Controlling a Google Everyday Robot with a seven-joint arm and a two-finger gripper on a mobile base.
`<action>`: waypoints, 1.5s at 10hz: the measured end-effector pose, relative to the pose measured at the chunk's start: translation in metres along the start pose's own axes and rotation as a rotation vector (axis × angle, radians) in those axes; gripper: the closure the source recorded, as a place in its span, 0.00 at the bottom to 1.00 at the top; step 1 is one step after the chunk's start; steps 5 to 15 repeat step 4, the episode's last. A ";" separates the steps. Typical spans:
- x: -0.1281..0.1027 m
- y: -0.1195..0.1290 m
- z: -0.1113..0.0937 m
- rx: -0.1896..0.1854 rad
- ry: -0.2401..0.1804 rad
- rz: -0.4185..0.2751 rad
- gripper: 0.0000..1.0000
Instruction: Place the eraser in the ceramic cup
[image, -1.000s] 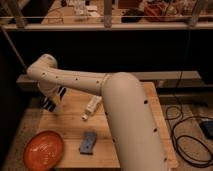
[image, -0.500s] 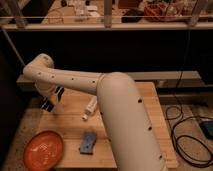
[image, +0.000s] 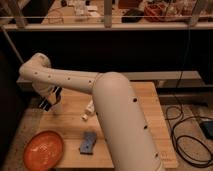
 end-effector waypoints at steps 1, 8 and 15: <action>-0.001 -0.001 0.000 0.000 0.002 -0.001 0.22; -0.002 -0.003 -0.003 -0.002 0.011 0.001 0.20; -0.002 -0.003 -0.003 -0.002 0.011 0.001 0.20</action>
